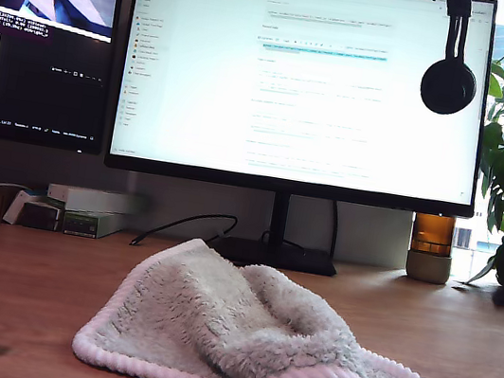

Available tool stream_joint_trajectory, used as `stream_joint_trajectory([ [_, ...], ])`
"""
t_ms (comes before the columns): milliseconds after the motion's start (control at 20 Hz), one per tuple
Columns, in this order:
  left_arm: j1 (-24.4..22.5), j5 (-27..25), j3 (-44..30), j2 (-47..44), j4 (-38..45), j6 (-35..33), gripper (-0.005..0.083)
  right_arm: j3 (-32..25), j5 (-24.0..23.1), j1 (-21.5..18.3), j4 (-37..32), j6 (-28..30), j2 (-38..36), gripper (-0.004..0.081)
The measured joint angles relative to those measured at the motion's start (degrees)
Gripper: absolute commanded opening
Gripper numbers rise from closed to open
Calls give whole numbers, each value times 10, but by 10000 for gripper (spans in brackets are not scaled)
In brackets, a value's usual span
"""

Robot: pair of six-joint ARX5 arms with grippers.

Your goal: Fold the tea towel to a neat square and place it to the right

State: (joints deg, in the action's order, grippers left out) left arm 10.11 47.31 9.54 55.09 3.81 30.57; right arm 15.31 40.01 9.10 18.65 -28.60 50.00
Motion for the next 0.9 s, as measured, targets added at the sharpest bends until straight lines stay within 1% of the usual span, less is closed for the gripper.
stream_joint_trajectory([
  [200,28,-29,55,73,3,6,311,0,-1,0,-39,2,48,284],
  [300,53,-45,80,110,-1,20,311,0,-1,0,-56,2,63,284],
  [400,81,-72,108,141,-18,23,313,0,-1,0,-62,2,74,284],
  [450,97,-88,122,156,-31,23,328,0,-1,0,-66,2,79,284],
  [650,150,-133,178,205,-98,23,330,0,-1,0,-78,2,82,284],
  [800,175,-145,202,244,-114,37,330,0,-1,0,-87,2,82,284],
  [900,183,-156,211,268,-125,38,330,0,-1,0,-88,2,82,284],
])
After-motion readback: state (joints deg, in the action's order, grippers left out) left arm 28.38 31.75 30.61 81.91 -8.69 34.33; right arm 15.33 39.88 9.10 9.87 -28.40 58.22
